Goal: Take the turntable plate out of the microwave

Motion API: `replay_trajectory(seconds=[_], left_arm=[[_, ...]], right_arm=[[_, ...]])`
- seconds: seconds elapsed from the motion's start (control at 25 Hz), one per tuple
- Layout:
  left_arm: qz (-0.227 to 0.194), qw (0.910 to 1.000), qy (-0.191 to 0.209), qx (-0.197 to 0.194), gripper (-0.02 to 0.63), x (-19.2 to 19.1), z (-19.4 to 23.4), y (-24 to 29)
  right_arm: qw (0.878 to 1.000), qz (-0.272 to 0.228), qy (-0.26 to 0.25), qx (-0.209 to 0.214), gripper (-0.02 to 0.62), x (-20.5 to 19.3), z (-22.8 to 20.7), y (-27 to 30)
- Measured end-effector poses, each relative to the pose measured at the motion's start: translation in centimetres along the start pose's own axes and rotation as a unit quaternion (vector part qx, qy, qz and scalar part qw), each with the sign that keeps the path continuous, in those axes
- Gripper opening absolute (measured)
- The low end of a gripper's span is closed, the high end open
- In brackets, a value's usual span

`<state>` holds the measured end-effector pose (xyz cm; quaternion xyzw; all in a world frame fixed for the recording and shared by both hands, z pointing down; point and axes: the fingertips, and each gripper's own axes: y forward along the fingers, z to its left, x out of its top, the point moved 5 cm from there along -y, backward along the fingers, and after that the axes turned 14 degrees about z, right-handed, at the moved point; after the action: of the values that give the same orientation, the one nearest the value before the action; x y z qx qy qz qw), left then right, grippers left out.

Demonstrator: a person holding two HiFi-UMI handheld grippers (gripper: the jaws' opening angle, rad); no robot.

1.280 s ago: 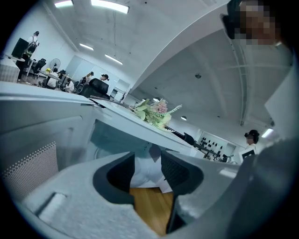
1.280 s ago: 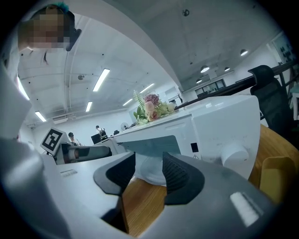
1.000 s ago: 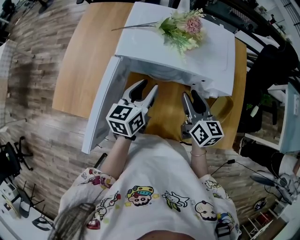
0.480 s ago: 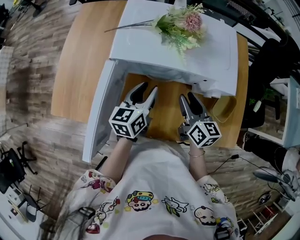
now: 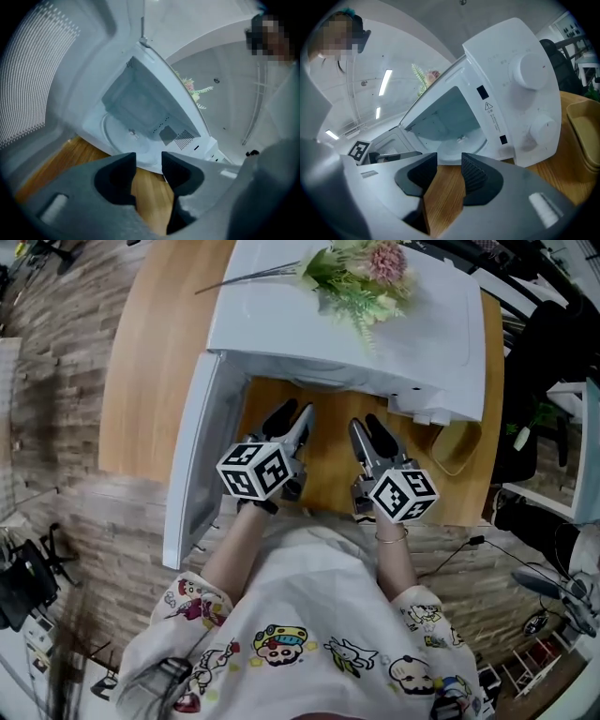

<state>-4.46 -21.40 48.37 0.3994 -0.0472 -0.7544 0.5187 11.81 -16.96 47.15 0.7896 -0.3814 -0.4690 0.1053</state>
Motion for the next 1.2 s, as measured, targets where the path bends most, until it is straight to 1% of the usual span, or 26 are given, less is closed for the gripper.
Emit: replay_trajectory(seconds=[0.12,0.28,0.48,0.6,0.88,0.92,1.12,1.2], left_arm=[[0.001,0.9995,-0.030,-0.006,0.170,-0.5,1.0,0.4],[0.001,0.9987,-0.050,-0.010,0.170,-1.0,1.8,1.2],[0.003,0.9973,-0.073,-0.007,0.170,-1.5,2.7,2.4],[0.001,0.9960,-0.089,-0.013,0.170,-1.5,3.0,3.5],[0.001,0.9906,-0.136,-0.018,0.170,-1.7,3.8,5.9],[-0.001,0.9895,-0.143,-0.021,0.156,-1.6,4.0,6.2],[-0.014,0.9843,-0.173,-0.032,0.140,-0.9,4.3,7.0],[-0.020,0.9821,-0.185,-0.028,0.098,-0.8,4.5,7.2]], right_arm=[[1.000,0.006,0.010,0.000,0.160,-0.7,-0.4,0.8],[1.000,0.015,0.027,0.003,0.158,-1.6,-1.3,1.8],[0.998,0.020,0.061,0.011,0.158,-2.6,-2.1,2.6],[0.997,0.022,0.078,0.014,0.158,-3.1,-2.6,3.0],[0.995,0.020,0.096,0.019,0.158,-3.6,-3.0,2.7],[0.995,0.020,0.098,0.018,0.156,-3.6,-3.2,2.6],[0.994,0.018,0.106,0.017,0.155,-3.7,-3.6,2.2],[0.994,0.018,0.109,0.017,0.155,-3.8,-3.7,2.2]])
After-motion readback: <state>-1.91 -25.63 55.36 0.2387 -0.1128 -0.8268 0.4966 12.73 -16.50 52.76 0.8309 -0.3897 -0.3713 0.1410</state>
